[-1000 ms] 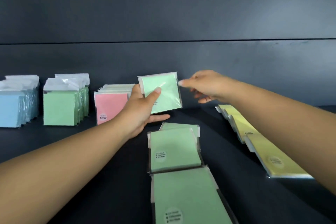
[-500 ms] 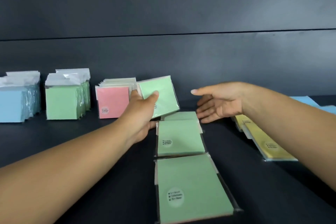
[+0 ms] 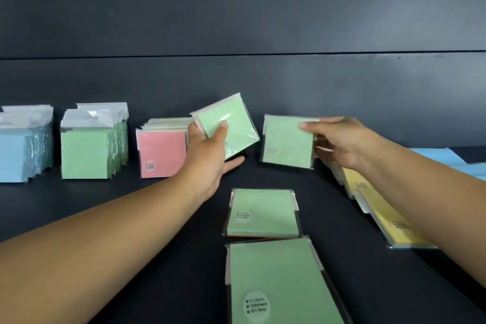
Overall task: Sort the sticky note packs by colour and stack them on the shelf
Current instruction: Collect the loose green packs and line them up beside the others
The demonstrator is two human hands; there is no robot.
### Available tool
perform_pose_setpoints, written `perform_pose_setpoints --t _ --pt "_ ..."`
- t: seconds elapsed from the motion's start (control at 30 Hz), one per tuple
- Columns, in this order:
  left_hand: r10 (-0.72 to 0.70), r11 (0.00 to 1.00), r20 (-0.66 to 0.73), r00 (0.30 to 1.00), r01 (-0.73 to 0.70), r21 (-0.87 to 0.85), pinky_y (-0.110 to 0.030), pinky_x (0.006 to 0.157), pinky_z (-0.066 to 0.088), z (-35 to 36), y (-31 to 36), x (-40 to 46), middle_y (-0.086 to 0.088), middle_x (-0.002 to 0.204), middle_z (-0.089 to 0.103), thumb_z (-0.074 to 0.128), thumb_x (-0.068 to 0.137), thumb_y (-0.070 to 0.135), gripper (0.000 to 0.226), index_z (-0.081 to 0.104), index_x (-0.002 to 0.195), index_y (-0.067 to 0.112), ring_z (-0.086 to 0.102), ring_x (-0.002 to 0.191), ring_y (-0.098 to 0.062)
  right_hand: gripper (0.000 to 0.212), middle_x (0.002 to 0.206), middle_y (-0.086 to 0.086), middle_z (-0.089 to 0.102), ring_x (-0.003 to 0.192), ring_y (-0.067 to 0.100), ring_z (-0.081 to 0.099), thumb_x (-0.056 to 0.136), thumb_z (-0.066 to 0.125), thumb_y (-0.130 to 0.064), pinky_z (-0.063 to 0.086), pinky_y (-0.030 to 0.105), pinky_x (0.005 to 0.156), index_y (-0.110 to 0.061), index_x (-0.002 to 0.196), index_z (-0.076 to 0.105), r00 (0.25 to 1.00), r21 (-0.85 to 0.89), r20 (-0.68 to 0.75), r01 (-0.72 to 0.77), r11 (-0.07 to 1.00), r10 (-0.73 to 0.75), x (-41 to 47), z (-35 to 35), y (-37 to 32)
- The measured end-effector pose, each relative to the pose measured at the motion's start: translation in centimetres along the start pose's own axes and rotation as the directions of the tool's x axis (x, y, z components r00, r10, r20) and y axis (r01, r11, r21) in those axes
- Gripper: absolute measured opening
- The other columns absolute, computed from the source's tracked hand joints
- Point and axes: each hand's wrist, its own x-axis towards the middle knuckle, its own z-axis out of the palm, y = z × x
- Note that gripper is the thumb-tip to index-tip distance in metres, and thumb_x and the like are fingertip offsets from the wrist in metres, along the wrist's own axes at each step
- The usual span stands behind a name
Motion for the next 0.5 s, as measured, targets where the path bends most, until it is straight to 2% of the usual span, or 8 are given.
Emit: perform_pose_setpoints --t 0.07,0.17,0.23,0.3,0.37,0.43,0.5 --pt "-0.082 0.996 0.01 0.997 0.082 -0.021 -0.04 0.065 0.058 -0.1 -0.2 0.3 -0.002 0.127 0.051 0.049 0.096 0.025 0.031 0.037 0.124 0.018 0.056 0.112 -0.022 0.011 0.086 0.007 0.068 0.072 0.016 0.065 0.081 0.068 -0.007 0.054 0.025 0.064 -0.009 0.091 0.063 0.994 0.094 0.056 0.083 0.992 -0.089 -0.3 -0.6 -0.9" --pt "-0.178 0.984 0.105 0.978 0.179 -0.007 -0.035 0.06 0.059 0.0 -0.5 0.2 -0.008 0.12 0.061 0.052 0.091 0.04 0.043 0.044 0.125 0.015 0.065 0.1 -0.023 0.003 0.068 -0.001 0.072 0.06 0.009 0.067 0.081 0.067 -0.011 0.056 0.019 0.057 -0.011 0.082 0.064 0.974 0.079 0.155 0.154 0.985 -0.165 -0.9 0.0 -1.0" --pt "-0.193 0.981 0.206 0.959 0.183 0.067 -0.032 0.061 0.059 0.2 -0.5 -0.1 -0.007 0.112 0.067 0.052 0.088 0.046 0.047 0.049 0.124 0.016 0.068 0.094 -0.02 0.006 0.059 -0.005 0.07 0.053 0.006 0.065 0.081 0.067 -0.011 0.052 0.015 0.051 -0.012 0.078 0.063 0.963 0.064 0.195 0.175 0.983 -0.184 -1.1 1.0 -0.6" --pt "-0.157 0.985 0.281 0.947 0.129 0.115 -0.032 0.064 0.059 0.5 -0.5 -0.4 -0.006 0.109 0.068 0.057 0.088 0.033 0.039 0.05 0.122 0.016 0.069 0.092 -0.019 0.009 0.058 -0.005 0.069 0.052 0.008 0.064 0.081 0.067 -0.01 0.05 0.016 0.048 -0.013 0.075 0.061 0.953 0.07 0.24 0.171 0.983 -0.183 -1.1 1.8 -0.3" --pt "-0.121 0.989 0.316 0.941 0.085 0.124 -0.033 0.064 0.059 0.7 -0.3 -0.6 -0.004 0.106 0.068 0.059 0.088 0.014 0.028 0.052 0.115 0.017 0.068 0.09 -0.018 0.012 0.059 -0.004 0.068 0.055 0.011 0.064 0.082 0.066 -0.009 0.052 0.023 0.053 -0.014 0.074 0.06 0.94 0.093 0.289 0.161 0.982 -0.182 -1.0 2.5 0.0" --pt "-0.093 0.991 0.32 0.943 0.057 0.12 -0.036 0.068 0.059 0.7 -0.1 -0.4 -0.003 0.107 0.067 0.058 0.088 0.008 0.03 0.049 0.115 0.018 0.067 0.093 -0.019 0.013 0.068 -0.003 0.068 0.061 0.014 0.064 0.083 0.064 -0.006 0.052 0.03 0.062 -0.016 0.079 0.057 0.929 0.135 0.304 0.177 0.975 -0.211 -1.0 2.9 0.2" --pt "-0.057 0.983 0.321 0.945 -0.003 0.183 -0.041 0.079 0.056 0.4 0.1 0.2 -0.003 0.114 0.064 0.059 0.087 0.008 0.035 0.045 0.118 0.018 0.065 0.1 -0.02 0.024 0.08 -0.001 0.065 0.068 0.015 0.063 0.083 0.064 -0.002 0.053 0.034 0.068 -0.021 0.09 0.051 0.921 0.146 0.292 0.225 0.963 -0.26 -0.8 2.9 0.0"
